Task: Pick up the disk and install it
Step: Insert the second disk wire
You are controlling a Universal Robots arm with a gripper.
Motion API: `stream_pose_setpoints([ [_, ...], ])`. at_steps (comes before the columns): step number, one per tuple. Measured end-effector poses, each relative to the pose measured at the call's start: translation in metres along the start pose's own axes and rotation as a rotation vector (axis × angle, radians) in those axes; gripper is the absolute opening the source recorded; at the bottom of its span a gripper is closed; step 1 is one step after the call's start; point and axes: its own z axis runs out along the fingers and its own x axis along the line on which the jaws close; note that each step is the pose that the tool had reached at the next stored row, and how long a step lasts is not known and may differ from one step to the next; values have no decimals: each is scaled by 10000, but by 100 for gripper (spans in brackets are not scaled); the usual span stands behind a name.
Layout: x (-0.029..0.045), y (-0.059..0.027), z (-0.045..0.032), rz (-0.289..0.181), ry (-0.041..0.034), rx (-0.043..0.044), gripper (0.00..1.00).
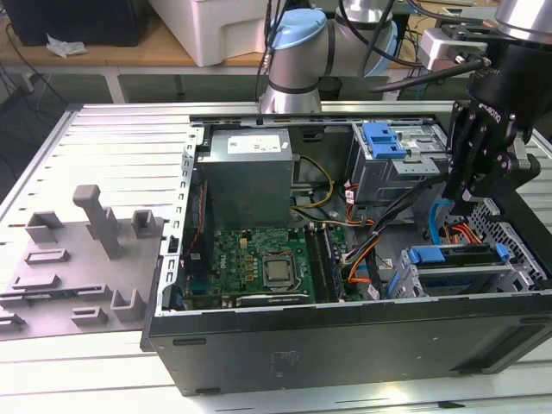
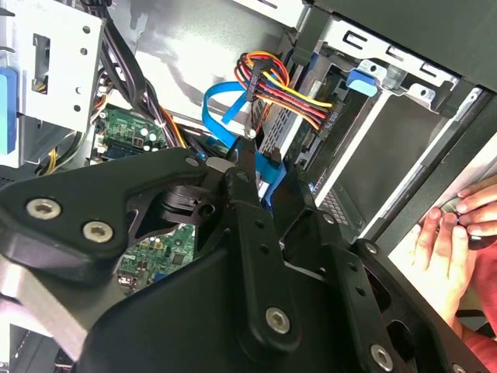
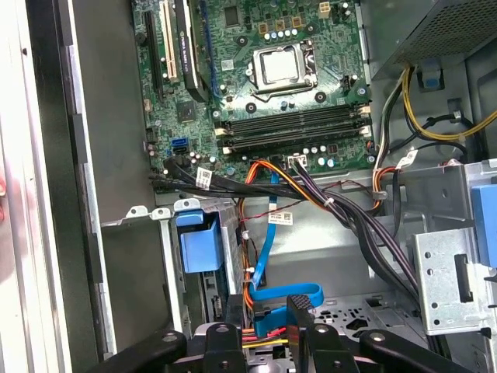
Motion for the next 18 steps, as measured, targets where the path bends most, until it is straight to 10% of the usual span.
stream_pose_setpoints([
  [9,1,0,1,0,0,0,16],
  [18,2,0,1,0,0,0,16],
])
